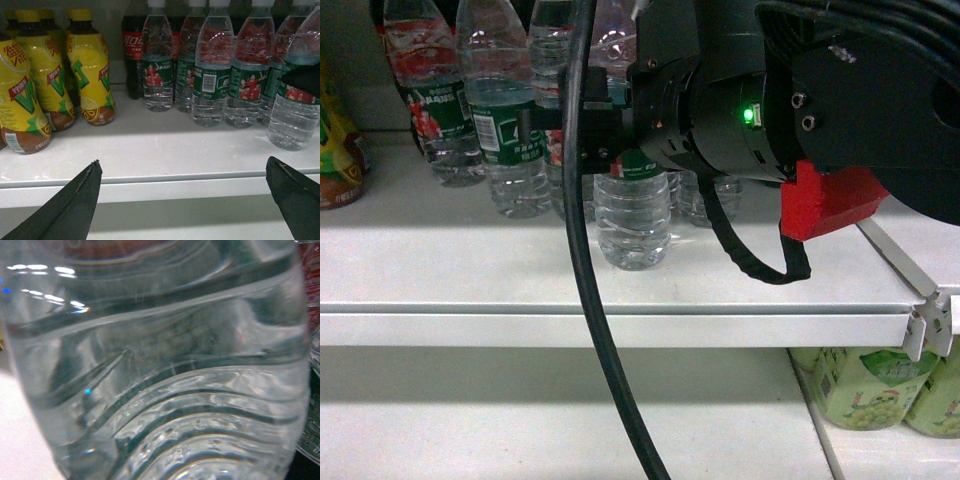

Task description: Move water from second to third shelf

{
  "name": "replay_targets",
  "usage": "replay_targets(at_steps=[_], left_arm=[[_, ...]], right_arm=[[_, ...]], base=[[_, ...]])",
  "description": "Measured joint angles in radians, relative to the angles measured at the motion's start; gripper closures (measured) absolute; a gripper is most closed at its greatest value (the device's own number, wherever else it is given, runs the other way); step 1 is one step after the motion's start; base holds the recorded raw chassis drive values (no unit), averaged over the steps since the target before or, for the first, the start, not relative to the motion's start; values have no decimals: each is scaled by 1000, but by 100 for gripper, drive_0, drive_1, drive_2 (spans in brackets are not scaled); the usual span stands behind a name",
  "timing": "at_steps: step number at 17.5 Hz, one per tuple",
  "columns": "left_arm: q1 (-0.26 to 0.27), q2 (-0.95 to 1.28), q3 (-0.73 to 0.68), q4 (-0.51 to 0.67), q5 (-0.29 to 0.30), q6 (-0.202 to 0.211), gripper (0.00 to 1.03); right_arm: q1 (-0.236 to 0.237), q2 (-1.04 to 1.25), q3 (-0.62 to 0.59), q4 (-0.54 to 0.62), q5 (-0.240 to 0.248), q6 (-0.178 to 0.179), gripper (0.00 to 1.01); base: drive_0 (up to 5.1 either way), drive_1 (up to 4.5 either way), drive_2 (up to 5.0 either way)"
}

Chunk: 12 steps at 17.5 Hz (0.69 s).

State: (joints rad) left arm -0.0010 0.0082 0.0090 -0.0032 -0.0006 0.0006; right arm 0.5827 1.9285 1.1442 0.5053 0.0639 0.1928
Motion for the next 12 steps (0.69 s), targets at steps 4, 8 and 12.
replay_targets(at_steps=[4,8,12], left_arm=[[0,0,0,0,0,0,5],[0,0,0,0,0,0,5],[0,0,0,0,0,0,5]], right_arm=[[-2,-59,-102,68,-29,21,59],[-36,-224,-301,95,-85,25,59],[-145,-449,-538,124,-84,23,59]], base=[[0,0,0],[0,0,0],[0,0,0]])
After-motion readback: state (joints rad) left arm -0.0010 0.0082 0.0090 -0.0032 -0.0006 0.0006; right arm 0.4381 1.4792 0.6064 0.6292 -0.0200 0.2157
